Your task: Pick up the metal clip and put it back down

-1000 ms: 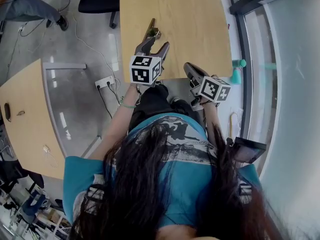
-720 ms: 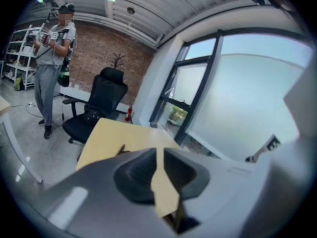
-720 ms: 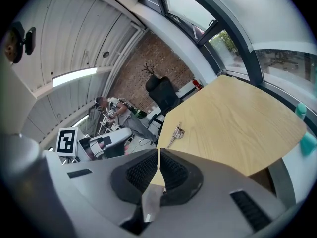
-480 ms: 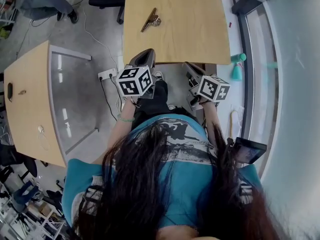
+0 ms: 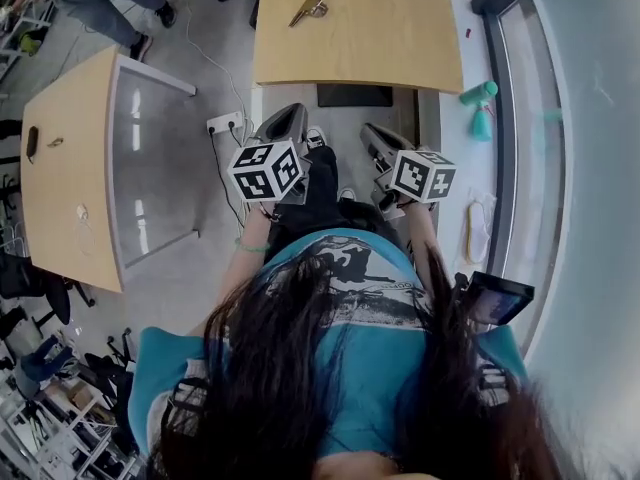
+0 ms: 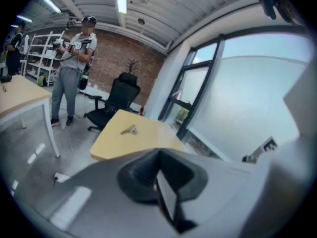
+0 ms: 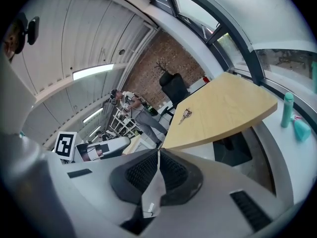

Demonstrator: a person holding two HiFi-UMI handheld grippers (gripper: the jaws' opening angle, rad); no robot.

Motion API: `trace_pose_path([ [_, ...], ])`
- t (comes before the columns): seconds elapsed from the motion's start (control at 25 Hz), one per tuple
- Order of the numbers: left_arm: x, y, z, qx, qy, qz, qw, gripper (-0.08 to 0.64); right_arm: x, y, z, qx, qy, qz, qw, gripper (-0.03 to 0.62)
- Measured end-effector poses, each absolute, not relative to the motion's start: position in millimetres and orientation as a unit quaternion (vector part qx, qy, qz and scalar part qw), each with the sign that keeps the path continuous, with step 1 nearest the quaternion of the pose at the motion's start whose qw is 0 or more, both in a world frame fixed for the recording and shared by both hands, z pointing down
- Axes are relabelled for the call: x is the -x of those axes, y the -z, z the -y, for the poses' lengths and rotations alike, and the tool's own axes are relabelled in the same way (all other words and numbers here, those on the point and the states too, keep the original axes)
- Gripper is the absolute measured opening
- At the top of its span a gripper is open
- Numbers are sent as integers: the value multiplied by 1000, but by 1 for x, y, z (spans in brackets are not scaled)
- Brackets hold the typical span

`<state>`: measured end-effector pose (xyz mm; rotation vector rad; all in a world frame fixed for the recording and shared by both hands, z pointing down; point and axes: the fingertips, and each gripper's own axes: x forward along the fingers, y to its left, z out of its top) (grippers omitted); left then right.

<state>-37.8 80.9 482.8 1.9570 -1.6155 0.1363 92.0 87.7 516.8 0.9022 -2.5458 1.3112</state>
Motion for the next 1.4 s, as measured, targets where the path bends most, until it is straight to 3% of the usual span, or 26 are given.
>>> trace_pose_path([
  [0.64,74,-476,-175,-725,-51,622,290,3,-32,-507,-168,-255,-427,863,92,23],
  [1.4,140,-463,-298,-774,-32,562,290,3,48,-488,-305,-308,-400,860,79,23],
])
